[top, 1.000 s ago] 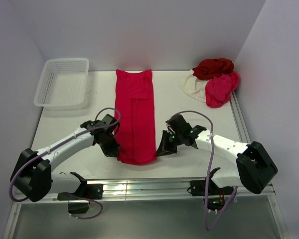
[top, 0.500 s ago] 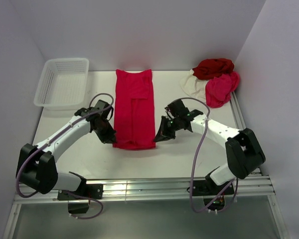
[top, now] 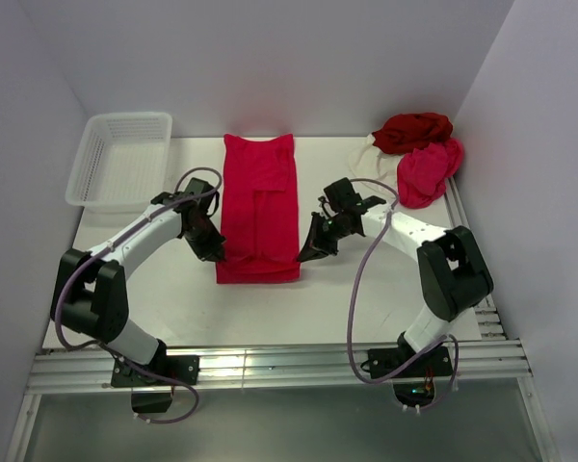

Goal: Roll the t-shirts
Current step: Roll the tshirt

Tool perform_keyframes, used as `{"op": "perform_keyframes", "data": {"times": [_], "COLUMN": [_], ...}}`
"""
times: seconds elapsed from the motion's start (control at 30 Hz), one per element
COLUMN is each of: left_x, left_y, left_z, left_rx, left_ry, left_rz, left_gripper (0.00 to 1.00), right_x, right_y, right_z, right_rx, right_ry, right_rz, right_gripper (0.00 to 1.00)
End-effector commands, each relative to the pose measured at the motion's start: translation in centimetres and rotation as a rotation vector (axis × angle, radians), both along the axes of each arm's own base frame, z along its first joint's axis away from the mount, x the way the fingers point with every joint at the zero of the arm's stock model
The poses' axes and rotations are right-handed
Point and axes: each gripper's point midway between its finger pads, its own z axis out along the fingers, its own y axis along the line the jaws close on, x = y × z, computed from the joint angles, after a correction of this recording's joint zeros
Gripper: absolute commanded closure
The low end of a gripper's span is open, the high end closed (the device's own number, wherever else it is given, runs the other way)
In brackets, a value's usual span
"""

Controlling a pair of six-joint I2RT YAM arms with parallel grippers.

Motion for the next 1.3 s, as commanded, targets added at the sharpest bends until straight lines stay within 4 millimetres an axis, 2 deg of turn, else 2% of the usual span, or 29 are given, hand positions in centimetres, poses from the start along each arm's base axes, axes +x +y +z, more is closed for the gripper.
{"op": "perform_keyframes", "data": {"times": [0.0,0.23,0.43,0.53,0.67,0.87,1.03,1.27], "left_x": [1.1,-0.6,-3.6,-5.4,-6.9,-8.8,-8.9,-7.2], "left_y": [-0.4,-0.4,-0.1,0.0,-1.0,-1.8,-1.8,-1.6], "left_z": [0.1,-0.3,-0.2,-0.9,-1.8,-3.2,-2.7,-1.1], "left_rx": [-0.016,-0.054,-0.080,-0.074,-0.111,-0.091,-0.090,-0.032], "left_ry": [-0.024,-0.011,-0.014,0.005,0.019,0.050,0.037,0.023], "left_rz": [-0.009,-0.004,-0.010,-0.012,-0.019,-0.044,-0.046,-0.056], "left_gripper": [1.00,1.00,1.00,1.00,1.00,1.00,1.00,1.00], "right_x": [0.9,-0.2,-3.1,-4.7,-6.9,-8.6,-8.5,-6.4], "right_y": [0.5,0.3,-0.4,-0.6,-1.1,-1.1,-1.0,-0.2], "right_z": [0.6,0.9,0.9,0.3,-1.1,-2.3,-2.1,-0.2], "right_rx": [0.022,0.042,0.060,0.048,0.038,0.026,0.022,0.016], "right_ry": [-0.008,0.003,0.026,0.039,0.070,0.090,0.080,0.040], "right_rz": [0.021,0.027,0.023,0.027,0.031,0.039,0.039,0.050], "right_gripper": [1.00,1.00,1.00,1.00,1.00,1.00,1.00,1.00]}}
